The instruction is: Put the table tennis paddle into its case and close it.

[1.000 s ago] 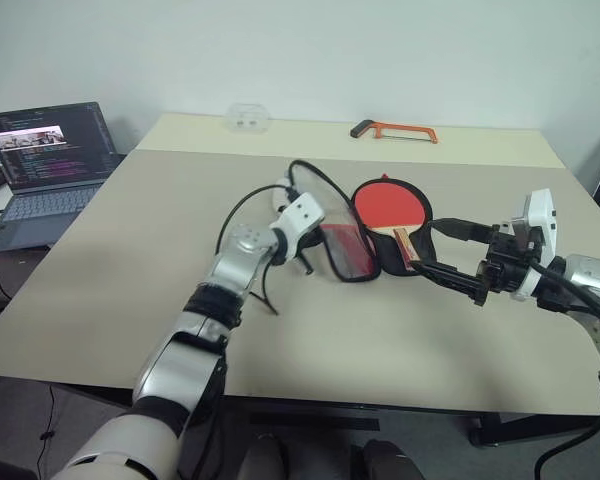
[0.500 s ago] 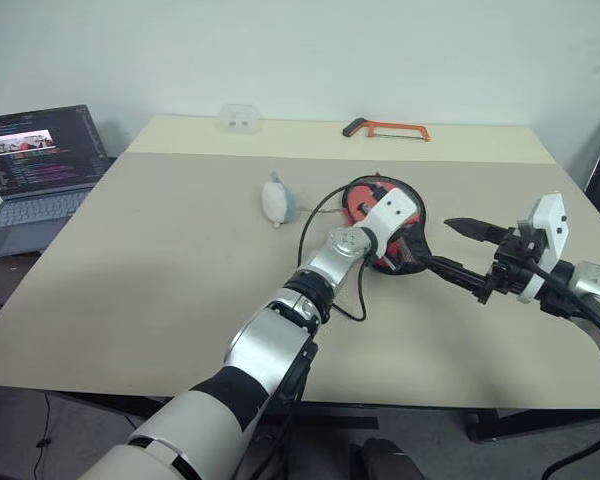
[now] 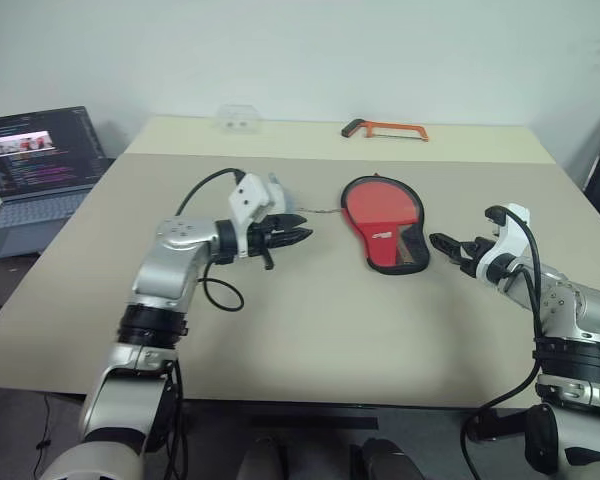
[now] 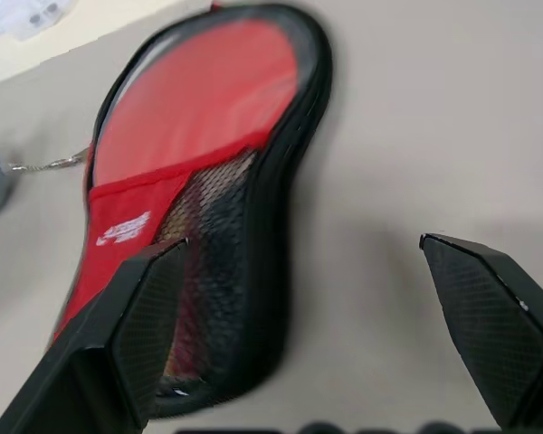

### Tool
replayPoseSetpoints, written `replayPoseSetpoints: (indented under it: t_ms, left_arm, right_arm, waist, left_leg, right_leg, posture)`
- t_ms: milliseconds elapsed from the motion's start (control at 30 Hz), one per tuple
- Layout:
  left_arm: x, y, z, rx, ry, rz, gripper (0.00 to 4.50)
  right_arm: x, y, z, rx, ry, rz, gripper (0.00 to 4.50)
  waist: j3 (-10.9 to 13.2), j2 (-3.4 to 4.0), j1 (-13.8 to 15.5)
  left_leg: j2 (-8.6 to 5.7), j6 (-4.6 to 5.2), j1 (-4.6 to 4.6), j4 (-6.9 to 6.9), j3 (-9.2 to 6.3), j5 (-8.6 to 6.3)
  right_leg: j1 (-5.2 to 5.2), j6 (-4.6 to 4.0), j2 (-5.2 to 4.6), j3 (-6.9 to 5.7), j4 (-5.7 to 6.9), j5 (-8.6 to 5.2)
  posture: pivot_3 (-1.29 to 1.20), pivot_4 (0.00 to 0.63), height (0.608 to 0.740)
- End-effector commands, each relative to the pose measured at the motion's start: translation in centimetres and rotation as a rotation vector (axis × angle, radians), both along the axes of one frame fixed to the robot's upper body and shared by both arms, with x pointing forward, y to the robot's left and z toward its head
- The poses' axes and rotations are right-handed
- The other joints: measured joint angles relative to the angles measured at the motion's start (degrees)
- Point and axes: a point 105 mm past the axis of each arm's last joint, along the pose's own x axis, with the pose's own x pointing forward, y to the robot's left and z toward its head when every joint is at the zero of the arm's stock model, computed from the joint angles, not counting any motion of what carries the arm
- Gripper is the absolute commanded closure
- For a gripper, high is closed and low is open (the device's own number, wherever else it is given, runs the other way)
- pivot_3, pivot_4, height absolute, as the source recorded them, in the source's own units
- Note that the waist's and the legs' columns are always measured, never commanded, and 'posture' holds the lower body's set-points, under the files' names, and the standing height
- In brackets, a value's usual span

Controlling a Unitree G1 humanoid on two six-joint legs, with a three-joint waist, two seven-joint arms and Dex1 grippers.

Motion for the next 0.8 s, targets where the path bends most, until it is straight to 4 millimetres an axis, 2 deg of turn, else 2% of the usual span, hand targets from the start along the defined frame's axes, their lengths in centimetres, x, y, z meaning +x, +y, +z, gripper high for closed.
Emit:
replayPoseSetpoints:
  t_ms: [33,133,200,367,600,800]
  left_arm:
    - [-1.8,0.8,1.8,-0.013,-0.037,0.006,1.67]
    - [-2.7,2.0,1.7,-0.007,-0.020,0.047,0.53]
    - [-2.9,2.7,1.6,0.016,-0.031,0.084,0.05]
    - [-2.2,4.4,1.3,0.098,-0.095,0.182,0.05]
    - [-2.5,3.7,0.8,0.126,-0.096,0.156,0.05]
    - [-2.4,3.6,0.9,0.129,-0.100,0.164,0.05]
  right_arm:
    - [0.4,-0.7,1.8,0.170,-0.054,-0.017,0.00]
    - [0.4,-0.5,1.0,0.271,-0.030,-0.013,0.00]
    - [0.1,0.2,0.7,0.337,-0.031,0.016,0.00]
    - [-0.8,2.4,0.4,0.469,-0.045,0.114,0.00]
    - [-0.5,4.7,-0.3,0.497,-0.030,0.160,0.00]
    - [-0.3,4.9,-0.7,0.494,-0.019,0.150,0.00]
  waist:
    - [0.0,0.00,0.2]
    - [0.0,0.00,0.4]
    - [0.0,0.00,0.2]
    - [0.0,0.00,-0.3]
    - [0.0,0.00,-0.5]
    - [0.0,0.00,-0.6]
  left_leg:
    - [0.01,0.00,0.00,0.01,0.00,0.00]
    - [0.03,0.01,0.03,0.01,-0.03,-0.01]
    - [0.05,0.02,0.04,0.01,-0.02,-0.01]
    - [0.06,0.02,0.04,-0.03,-0.01,-0.01]
    - [0.07,0.02,0.04,-0.04,0.00,-0.02]
    - [0.06,0.02,0.03,-0.05,0.01,-0.02]
  right_leg:
    - [0.00,0.00,0.00,0.00,0.01,0.00]
    - [0.02,0.00,0.03,-0.02,0.04,0.00]
    - [0.01,0.00,0.06,0.00,0.05,0.00]
    - [0.00,0.00,0.08,0.01,0.05,0.00]
    - [-0.01,0.00,0.08,0.02,0.05,0.00]
    - [-0.03,0.00,0.08,0.03,0.04,0.00]
  posture:
    - [0.00,0.150,0.740]
    - [0.00,0.150,0.740]
    - [0.00,0.150,0.740]
    - [0.00,0.150,0.740]
    - [0.00,0.150,0.740]
    - [0.00,0.150,0.740]
